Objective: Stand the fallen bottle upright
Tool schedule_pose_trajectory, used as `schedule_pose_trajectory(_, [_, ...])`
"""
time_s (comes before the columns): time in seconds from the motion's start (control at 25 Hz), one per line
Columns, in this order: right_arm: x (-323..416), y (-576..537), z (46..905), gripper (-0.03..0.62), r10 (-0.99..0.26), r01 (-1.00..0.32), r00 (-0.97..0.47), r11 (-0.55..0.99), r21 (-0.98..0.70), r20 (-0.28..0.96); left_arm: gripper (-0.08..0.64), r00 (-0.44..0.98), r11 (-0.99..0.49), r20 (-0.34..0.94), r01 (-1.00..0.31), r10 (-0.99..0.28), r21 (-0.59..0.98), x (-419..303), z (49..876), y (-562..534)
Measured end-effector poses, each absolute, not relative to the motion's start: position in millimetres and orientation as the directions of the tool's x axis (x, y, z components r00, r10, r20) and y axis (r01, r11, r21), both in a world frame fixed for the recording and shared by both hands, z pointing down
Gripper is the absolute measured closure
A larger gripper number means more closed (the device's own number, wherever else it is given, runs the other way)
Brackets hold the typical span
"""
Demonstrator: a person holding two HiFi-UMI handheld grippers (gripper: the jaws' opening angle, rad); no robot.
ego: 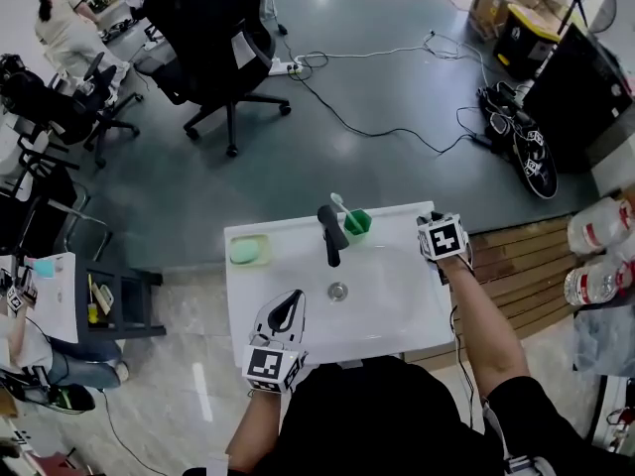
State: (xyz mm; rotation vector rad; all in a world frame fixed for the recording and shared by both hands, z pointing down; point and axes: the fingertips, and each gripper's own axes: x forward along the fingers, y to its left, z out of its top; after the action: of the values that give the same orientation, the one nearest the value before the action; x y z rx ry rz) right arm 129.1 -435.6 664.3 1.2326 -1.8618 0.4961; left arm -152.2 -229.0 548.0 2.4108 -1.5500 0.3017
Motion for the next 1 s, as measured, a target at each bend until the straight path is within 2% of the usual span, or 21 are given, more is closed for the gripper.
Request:
schedule_pose_trajectory(0.16, [134, -427, 640, 0.468, -0.669, -0.893, -0.217, 0.431, 0.133, 0.711, 0.538, 0.416, -0.412, 0.315, -0.907, -0.853, 0.082, -147, 542, -233])
schedule_pose_trajectory(0.52, [142, -419, 550, 0.469, -0.889, -0.928, -0.276, 0.345, 0.139, 0.365, 0.538, 0.426, -0.433, 0.319, -0.900, -0.847, 0.055, -128, 535, -240])
schedule_pose_trajectory(0.72, [140, -409, 498, 0.469, -0.928, -0.934, -0.307, 0.336, 0.121, 0.212, 0.538, 0.428, -0.439, 0.325, -0.897, -0.843, 0.042, -123, 532, -237])
schedule_pose_trajectory(1.0, [136, -391, 446, 0.469, -0.938, -0.933, -0.336, 0.344, 0.102, 0.086, 0.538, 0.435, -0.448, 0.319, -0.893, -0.842, 0.034, -115, 525, -232])
